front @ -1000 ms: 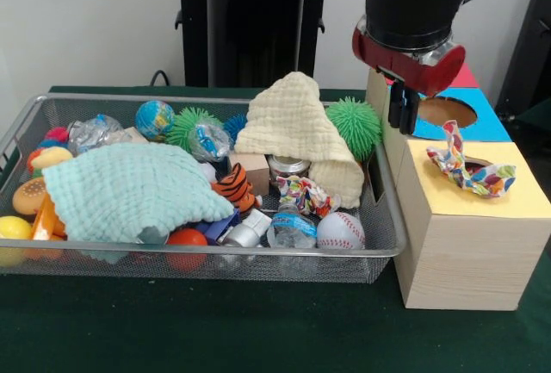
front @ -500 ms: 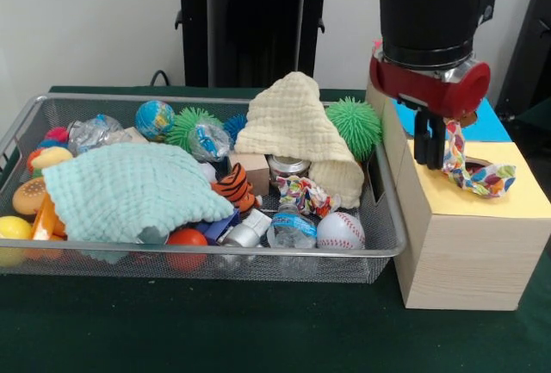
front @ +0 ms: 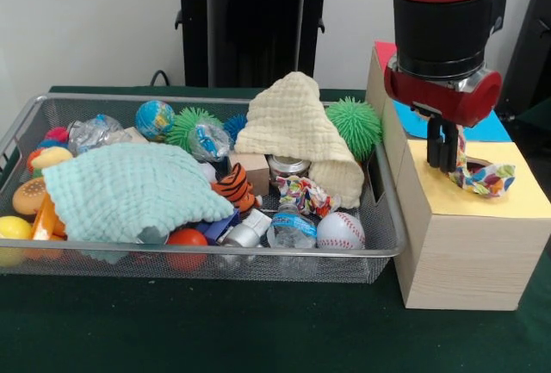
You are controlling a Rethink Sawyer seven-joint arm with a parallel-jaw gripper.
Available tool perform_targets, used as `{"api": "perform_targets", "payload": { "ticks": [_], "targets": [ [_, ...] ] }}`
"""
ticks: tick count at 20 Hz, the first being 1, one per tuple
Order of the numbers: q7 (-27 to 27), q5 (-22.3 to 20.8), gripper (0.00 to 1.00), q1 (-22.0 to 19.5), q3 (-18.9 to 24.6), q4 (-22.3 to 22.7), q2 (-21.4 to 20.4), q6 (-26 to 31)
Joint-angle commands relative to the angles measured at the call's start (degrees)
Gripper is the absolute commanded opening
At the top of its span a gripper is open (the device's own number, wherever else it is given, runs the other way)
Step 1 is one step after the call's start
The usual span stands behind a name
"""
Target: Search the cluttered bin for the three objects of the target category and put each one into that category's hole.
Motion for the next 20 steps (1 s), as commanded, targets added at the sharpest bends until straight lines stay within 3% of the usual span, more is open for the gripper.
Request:
{"api": "perform_targets", "payload": {
  "ticks": [1,8,14,20],
  "targets": [
    [0.5,-1.5,0.0,0.7,1.6,3.8,4.0,0.3],
    [0.5,-1.8,0.0,1.3,0.9,1.3,6.2,1.4],
    [1.6,1.1,0.0,0.7,4.2,3.8,7.2,-3.1],
    [-1.1,4.2,0.0,-1.4,8.4,5.8,7.3,-0.8]
  ]
}}
